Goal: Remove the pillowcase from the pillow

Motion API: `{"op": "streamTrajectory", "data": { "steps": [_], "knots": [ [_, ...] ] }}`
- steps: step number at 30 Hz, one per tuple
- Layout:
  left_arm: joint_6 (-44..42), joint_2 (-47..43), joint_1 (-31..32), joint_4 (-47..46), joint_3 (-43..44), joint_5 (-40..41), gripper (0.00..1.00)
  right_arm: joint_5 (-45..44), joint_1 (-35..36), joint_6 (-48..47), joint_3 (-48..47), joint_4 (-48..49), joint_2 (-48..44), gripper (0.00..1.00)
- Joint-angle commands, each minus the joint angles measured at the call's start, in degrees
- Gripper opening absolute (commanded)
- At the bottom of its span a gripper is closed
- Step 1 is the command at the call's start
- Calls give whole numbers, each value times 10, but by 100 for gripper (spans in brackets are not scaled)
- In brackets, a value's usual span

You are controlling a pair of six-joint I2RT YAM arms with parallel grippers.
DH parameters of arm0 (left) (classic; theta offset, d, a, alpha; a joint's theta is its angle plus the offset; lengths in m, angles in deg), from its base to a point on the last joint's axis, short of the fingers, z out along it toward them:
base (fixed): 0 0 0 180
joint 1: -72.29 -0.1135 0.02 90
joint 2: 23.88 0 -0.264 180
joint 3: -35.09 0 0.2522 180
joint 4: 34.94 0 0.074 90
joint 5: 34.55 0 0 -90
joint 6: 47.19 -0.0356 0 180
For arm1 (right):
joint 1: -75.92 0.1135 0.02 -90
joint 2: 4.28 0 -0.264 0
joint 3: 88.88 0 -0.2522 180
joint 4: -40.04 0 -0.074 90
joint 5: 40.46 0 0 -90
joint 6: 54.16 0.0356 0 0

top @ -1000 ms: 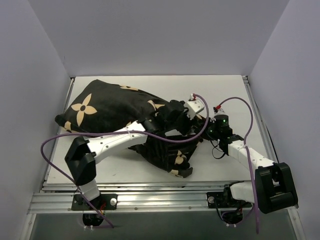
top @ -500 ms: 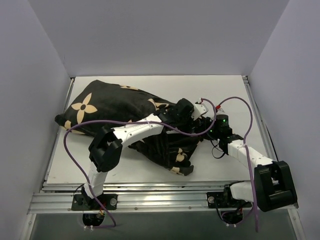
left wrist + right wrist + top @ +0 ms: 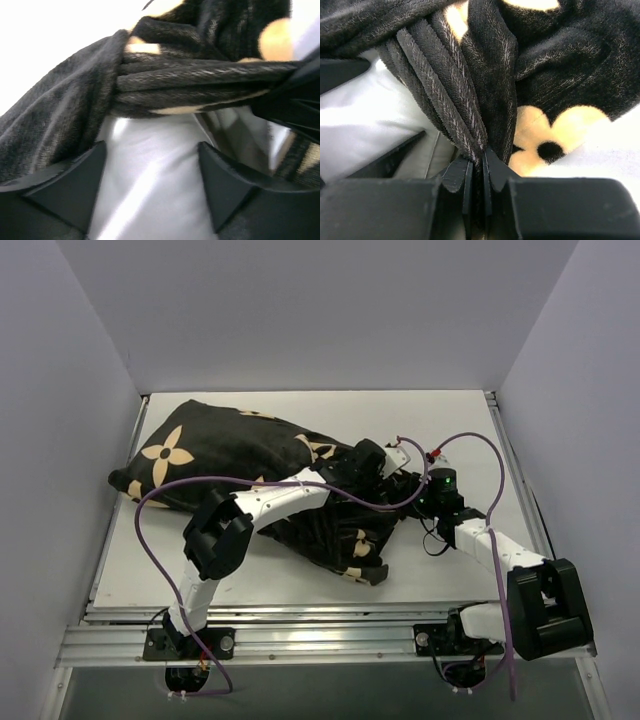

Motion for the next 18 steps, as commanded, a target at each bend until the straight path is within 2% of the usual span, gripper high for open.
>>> {"op": "streamTrajectory", "data": {
  "steps": [1, 2, 3, 5, 6, 7, 12, 18],
  "knots": [
    [28, 26, -40, 25, -30, 62, 80, -19, -9, -13, -1, 2, 9, 0],
    [31, 26, -42, 20, -37, 61, 70, -18, -9, -13, -1, 5, 9, 0],
    [36, 25, -43, 14, -49, 59, 46, -17, -8, -12, -2, 6, 12, 0],
    [49, 19, -44, 2, -60, 57, 24, -14, -9, -11, -2, 10, 15, 0],
    [52, 5, -44, -2, -74, 55, 6, -13, -9, -11, -4, 12, 16, 0],
    [59, -6, -44, -6, -83, 48, 3, -13, -9, -11, -4, 11, 15, 0],
    [87, -124, -40, -57, -153, 6, 2, -10, -8, -13, -19, 12, 11, 0],
    [92, -220, -21, -36, -193, -35, 2, -25, -9, -13, -68, 7, 16, 0]
  ]
}}
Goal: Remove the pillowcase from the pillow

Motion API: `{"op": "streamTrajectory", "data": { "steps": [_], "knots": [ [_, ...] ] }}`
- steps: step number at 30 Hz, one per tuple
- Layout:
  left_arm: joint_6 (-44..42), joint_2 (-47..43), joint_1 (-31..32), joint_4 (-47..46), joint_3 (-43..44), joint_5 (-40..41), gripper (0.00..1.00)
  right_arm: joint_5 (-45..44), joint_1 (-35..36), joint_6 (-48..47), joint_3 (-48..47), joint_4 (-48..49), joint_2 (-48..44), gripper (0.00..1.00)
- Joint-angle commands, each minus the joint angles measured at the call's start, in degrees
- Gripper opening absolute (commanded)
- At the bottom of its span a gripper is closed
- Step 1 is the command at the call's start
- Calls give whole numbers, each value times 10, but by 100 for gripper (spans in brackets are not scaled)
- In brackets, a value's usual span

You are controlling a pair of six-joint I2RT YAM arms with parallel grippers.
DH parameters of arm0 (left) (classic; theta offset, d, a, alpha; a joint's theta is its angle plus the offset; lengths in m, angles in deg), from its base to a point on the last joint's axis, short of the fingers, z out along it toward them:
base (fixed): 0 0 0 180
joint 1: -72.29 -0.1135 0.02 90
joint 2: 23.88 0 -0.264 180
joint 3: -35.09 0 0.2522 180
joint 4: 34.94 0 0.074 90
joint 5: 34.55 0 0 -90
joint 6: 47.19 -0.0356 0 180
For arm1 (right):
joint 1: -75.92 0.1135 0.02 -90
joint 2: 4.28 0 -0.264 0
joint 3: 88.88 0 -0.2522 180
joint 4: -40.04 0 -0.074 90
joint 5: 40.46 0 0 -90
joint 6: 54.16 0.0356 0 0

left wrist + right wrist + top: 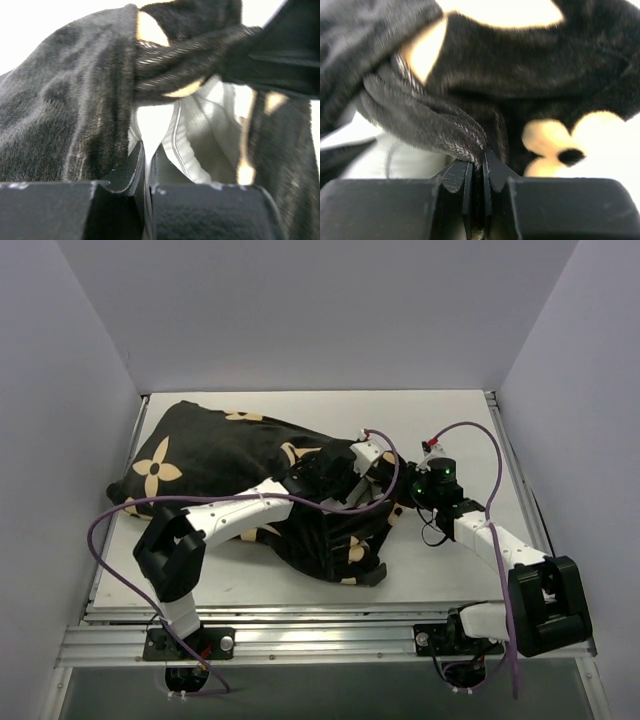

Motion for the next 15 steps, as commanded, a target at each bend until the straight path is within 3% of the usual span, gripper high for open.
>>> {"op": "streamTrajectory", "data": {
  "steps": [1, 8, 15],
  "knots": [
    [11, -68, -1, 69, -16, -24, 2, -60, -13, -13, -54, -1, 5, 0],
    [23, -127, 12, 110, -68, -39, 2, -107, -14, -15, -149, -36, 7, 0],
    [31, -225, 12, 90, -146, -59, 2, -180, -27, -7, -206, -97, 48, 0]
  ]
}}
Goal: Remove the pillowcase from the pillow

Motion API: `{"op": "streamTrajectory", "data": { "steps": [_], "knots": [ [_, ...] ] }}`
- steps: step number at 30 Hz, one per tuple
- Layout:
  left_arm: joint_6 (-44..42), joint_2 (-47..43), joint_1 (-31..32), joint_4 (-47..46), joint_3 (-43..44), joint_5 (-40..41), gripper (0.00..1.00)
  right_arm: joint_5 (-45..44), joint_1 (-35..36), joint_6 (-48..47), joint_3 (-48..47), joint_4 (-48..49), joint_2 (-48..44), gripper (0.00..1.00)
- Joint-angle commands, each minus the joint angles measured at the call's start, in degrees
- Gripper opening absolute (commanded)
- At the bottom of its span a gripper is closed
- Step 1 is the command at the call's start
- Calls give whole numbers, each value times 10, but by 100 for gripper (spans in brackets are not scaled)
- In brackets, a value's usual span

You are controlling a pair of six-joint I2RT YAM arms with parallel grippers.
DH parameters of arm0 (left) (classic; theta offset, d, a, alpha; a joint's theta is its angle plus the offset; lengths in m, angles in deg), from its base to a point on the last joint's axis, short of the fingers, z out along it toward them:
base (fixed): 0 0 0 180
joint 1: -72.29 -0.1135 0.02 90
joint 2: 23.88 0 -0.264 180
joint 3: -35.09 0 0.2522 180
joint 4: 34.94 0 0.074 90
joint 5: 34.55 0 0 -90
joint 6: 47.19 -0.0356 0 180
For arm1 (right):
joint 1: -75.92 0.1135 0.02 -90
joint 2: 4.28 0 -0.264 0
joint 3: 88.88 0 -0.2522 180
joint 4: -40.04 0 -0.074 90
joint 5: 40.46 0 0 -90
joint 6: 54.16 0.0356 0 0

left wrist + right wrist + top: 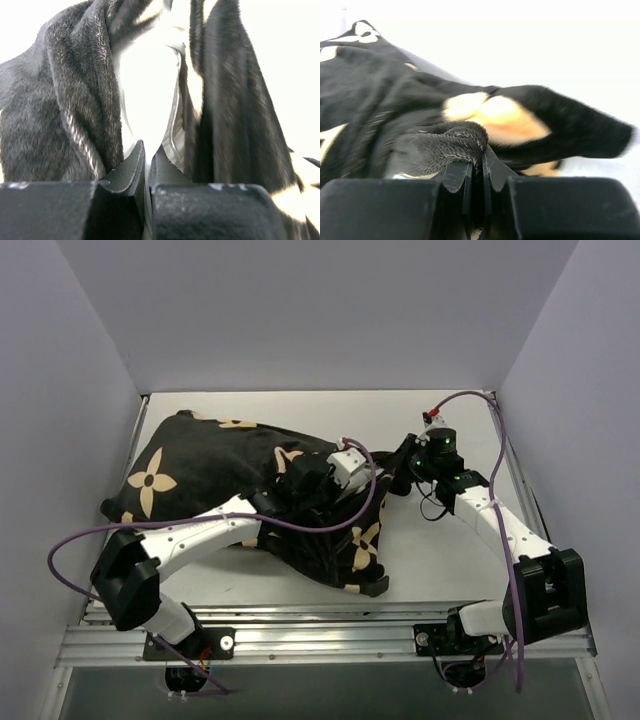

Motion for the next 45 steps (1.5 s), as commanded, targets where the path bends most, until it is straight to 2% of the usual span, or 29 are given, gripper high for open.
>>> {"op": "streamTrajectory", "data": {
  "steps": [1, 7, 12, 15, 19, 20, 21, 22, 24, 25, 28, 32, 35, 40, 45],
  "knots": [
    [14, -99, 3, 82, -44, -39, 2, -166, -36, -14, -35, 3, 29, 0],
    [35, -233, 1, 67, -109, -40, 2, -164, -37, -11, 3, 5, 44, 0],
    [72, -286, -2, 23, -135, -29, 2, -151, -37, -14, 46, 15, 54, 0],
    [85, -299, -4, -49, -148, 11, 2, -128, -34, -16, 80, 31, 45, 0],
    [95, -244, -9, -105, -119, 74, 2, -88, -28, -31, 100, 13, 11, 0],
    [94, -227, -11, -110, -94, 77, 2, -85, -25, -35, 98, 3, -3, 3],
    [92, -208, -12, -110, -79, 81, 2, -85, -24, -38, 93, -21, -19, 8],
    [91, -172, -14, -130, -63, 88, 2, -86, -22, -44, 88, -34, -54, 20],
    [88, -134, -16, -124, -13, 83, 2, -87, -13, -52, 70, -70, -91, 30],
    [88, -106, -16, -123, 0, 77, 2, -86, -8, -52, 64, -81, -123, 38],
    [91, -63, -16, -126, 39, 71, 2, -82, 30, -35, 46, -113, -172, 51],
    [94, -29, -17, -128, 73, 83, 2, -106, 101, 25, 59, -109, -206, 58],
    [93, -9, -19, -125, 92, 87, 2, -116, 151, 74, 84, -64, -216, 64],
    [96, 13, -19, -122, 109, 99, 2, -167, 245, 122, 97, -41, -191, 65],
    [97, 27, -20, -121, 121, 107, 2, -202, 290, 148, 116, -17, -152, 63]
  ]
}}
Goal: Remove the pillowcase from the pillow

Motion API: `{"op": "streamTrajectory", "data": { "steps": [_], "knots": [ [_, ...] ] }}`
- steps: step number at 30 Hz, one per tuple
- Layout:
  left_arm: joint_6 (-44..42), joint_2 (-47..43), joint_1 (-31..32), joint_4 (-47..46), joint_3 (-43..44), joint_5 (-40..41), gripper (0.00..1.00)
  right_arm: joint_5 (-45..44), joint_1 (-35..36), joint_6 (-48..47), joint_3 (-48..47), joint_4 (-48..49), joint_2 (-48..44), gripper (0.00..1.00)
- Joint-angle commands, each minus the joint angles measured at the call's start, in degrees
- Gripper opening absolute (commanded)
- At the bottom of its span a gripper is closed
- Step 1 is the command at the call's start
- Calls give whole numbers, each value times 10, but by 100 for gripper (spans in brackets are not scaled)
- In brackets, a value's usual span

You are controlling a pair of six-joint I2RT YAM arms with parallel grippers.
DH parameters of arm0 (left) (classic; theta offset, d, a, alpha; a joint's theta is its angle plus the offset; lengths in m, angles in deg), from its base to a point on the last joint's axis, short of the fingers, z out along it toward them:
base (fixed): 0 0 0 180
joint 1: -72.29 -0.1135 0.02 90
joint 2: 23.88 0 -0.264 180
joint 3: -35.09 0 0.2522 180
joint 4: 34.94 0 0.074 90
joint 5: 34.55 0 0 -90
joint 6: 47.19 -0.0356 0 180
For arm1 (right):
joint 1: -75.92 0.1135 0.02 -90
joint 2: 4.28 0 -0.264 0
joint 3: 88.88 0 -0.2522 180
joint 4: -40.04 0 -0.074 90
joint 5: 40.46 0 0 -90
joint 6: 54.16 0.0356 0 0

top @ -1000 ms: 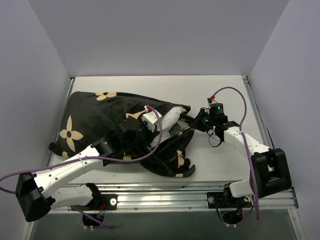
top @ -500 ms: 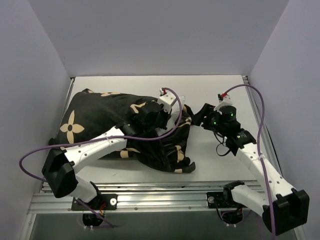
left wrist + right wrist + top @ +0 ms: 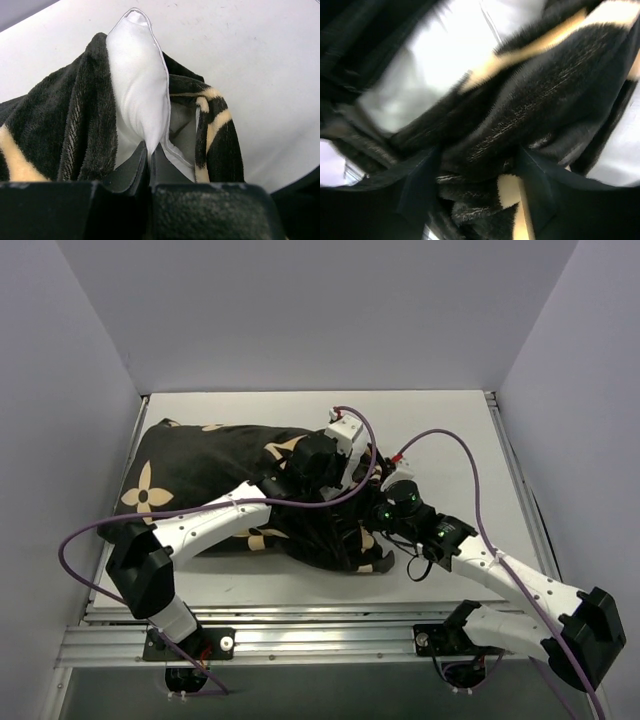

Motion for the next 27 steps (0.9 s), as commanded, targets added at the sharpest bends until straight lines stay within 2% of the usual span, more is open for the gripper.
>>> {"op": "streamTrajectory", "data": {
  "steps": [1, 2, 3, 5, 6, 7, 14, 20, 24, 27],
  "knots": [
    [7, 0, -5, -63, 50, 18, 2, -54, 18, 35, 16, 36, 17, 52],
    [6, 1, -6, -63, 56, 18, 2, -61, 24, 38, 21, 32, 18, 45],
    [6, 3, -8, -63, 59, 19, 2, -70, 26, 38, 23, 26, 18, 30],
    [8, 5, -16, -53, 64, 22, 2, -97, 26, 40, 30, -1, 11, 16],
    [9, 5, -20, -40, 70, 24, 2, -105, 26, 38, 34, -9, -2, 4],
    [13, 4, -25, -38, 74, 26, 2, -108, 26, 37, 40, -16, -11, 0],
    [75, -16, -95, -1, 101, 19, 2, -120, 26, 56, 104, -120, -117, 0],
    [147, -30, -170, 28, 146, -49, 2, -99, 23, 95, 167, -159, -199, 0],
    [196, -34, -207, 35, 168, -121, 2, -96, 19, 111, 187, -174, -214, 0],
    [233, -41, -216, 15, 168, -176, 2, -78, 12, 102, 192, -153, -193, 0]
  ]
}}
